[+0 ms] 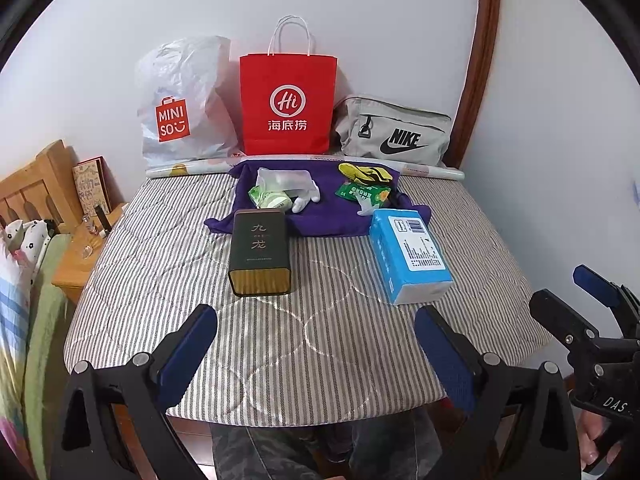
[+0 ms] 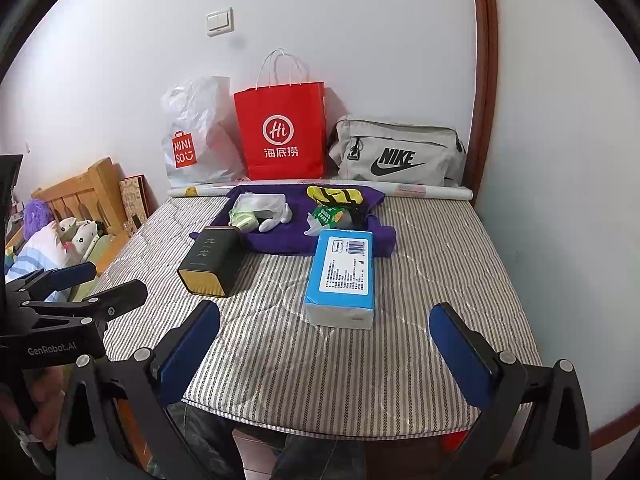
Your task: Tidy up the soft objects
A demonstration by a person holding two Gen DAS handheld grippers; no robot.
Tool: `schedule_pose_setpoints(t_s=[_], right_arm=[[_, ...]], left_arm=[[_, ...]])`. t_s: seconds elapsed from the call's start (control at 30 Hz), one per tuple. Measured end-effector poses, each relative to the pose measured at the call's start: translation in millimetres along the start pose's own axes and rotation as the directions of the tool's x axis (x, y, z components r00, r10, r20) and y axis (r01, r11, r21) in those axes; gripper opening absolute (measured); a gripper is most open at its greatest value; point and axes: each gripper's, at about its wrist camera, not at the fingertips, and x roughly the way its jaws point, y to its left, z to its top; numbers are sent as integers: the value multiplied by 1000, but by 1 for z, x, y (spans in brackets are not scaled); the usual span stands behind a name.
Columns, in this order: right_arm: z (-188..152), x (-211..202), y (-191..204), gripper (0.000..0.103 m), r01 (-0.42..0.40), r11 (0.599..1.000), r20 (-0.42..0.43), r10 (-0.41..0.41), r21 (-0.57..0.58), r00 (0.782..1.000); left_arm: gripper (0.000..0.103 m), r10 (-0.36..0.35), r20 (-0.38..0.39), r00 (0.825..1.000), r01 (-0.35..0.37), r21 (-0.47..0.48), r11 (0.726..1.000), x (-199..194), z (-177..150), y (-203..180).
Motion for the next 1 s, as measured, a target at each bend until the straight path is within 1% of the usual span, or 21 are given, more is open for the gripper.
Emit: schedule_pose_setpoints(t_s=[1.0], right_arm=[[-1, -1, 2, 103, -3, 1000, 0, 3, -4, 1000]], left_arm=[[100, -8, -1, 1000, 8, 14, 1000, -1, -1, 0]])
